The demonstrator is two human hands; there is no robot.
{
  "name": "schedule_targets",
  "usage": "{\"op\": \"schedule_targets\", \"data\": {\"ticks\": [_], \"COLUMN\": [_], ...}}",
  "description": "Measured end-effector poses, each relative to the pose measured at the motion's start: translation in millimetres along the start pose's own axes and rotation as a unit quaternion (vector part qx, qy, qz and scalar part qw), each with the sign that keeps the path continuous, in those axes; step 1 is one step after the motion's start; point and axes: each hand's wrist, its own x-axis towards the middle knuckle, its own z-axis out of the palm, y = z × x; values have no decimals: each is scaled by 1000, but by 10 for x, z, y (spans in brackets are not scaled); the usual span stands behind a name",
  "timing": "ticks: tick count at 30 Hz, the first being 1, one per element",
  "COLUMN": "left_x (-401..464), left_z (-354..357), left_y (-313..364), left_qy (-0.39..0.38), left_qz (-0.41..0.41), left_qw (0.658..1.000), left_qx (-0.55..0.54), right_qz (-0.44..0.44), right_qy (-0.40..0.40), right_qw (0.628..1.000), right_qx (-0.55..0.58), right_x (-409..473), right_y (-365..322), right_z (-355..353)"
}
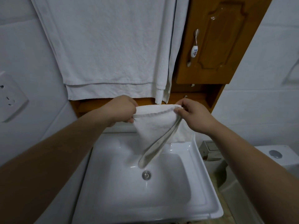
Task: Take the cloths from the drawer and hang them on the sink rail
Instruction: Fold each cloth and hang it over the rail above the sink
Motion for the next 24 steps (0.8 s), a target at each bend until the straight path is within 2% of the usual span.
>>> {"op": "schedule_targets", "data": {"ticks": [4,6,9,10,12,13,14,16,18,19,21,24], "left_x": [-9,-31,-45,-46,-41,-36,-32,-10,-1,-21,-59,-167], "left_z": [-75,-75,-32,-16,11,1,-34,-141,-213,-208,-80,267], "left_y": [-17,-28,-37,-47,-77,-90,-86,-59,-31,-26,-95,-336], "left_qy": [50,54,61,72,97,97,93,122,182,196,154,29], "left_qz": [18,28,27,29,26,19,13,27,73,94,125,112], "left_qw": [998,998,997,995,991,993,995,992,980,975,970,965], "left_qx": [20,35,35,60,91,71,31,-17,19,48,141,236], "right_qz": [-19,-28,-28,-32,-47,-50,-41,1,15,13,6,19], "right_qy": [-30,9,104,95,-19,-84,-110,-44,57,74,59,-1], "right_qw": [996,994,994,995,994,982,973,986,995,996,998,999], "right_qx": [-80,-101,-21,-8,-94,-159,-199,-163,-84,-58,-31,-45], "right_x": [57,87,86,71,22,-7,-22,-14,37,58,73,76], "right_y": [-128,-200,-322,-363,-429,-426,-406,-391,-400,-414,-434,-415], "right_z": [-21,-41,-62,-38,58,118,157,133,94,90,106,160]}}
